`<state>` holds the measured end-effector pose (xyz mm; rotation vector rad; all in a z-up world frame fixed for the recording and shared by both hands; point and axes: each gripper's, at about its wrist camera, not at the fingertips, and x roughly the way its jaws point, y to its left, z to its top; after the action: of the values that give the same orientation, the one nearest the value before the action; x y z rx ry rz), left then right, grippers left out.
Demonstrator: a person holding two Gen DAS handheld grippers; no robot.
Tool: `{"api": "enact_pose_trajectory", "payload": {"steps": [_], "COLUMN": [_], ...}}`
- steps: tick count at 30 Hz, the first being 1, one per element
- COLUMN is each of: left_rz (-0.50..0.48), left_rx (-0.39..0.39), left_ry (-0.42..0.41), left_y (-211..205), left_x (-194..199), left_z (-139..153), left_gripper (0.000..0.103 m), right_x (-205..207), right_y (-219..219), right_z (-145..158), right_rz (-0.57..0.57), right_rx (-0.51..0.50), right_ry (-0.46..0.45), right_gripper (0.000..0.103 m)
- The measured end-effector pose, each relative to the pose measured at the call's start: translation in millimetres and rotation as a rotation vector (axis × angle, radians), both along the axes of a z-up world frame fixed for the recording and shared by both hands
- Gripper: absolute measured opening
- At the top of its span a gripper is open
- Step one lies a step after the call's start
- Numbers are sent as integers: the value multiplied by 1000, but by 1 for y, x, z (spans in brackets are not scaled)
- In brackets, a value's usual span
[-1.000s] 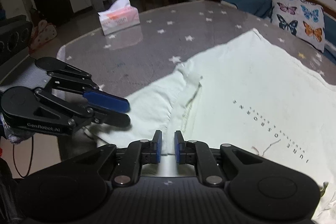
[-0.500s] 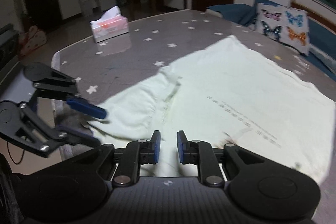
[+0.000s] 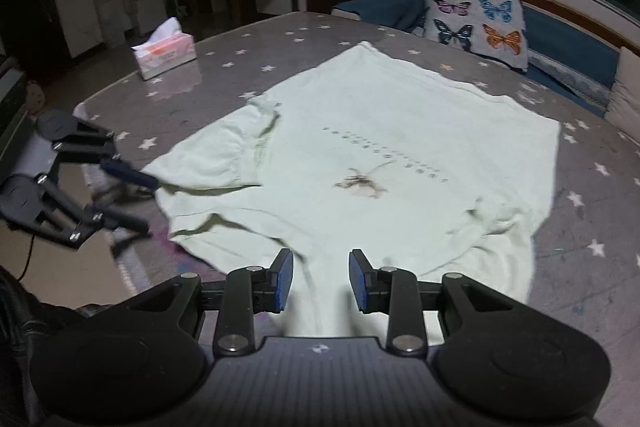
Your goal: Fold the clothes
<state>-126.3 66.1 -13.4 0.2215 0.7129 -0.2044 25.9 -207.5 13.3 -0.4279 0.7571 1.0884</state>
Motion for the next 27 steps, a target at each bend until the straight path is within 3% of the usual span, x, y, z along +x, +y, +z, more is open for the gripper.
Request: {"api": "enact_pose_trajectory", "payload": {"steps": [8,17,21,23,24,25,27], "left_rz": [123,192,185,181,180,180,184], "left_rx": [-11,-28,-37,-46,-55,-65,-75], "left_ry": [-26,-76,-34,-10,-8,-6,-11], "left_y": [15,24,24,24,25,26,28], "left_x": [-14,-18,-7,-1,-1,-1,-2], "left_z": [4,12,2,-3,-4,-4,-3], "left_gripper": [45,45,44,40,33,22,16], "right_x": [-39,-69,-72,-69,-69,-69,-69], "right_y": [42,73,83,88,90,90,89], "right_z": [-10,-20,-23,-28,-31,-32,-33], "right_rz": [234,340,370,376,378,378,384], "right_rx": [13,-7,-19,-41,-52,-57,-62], "right_ry": [51,-56,-86,-88,-90,-94,-97], "right_gripper": [30,29,28,23,12,10,4]}}
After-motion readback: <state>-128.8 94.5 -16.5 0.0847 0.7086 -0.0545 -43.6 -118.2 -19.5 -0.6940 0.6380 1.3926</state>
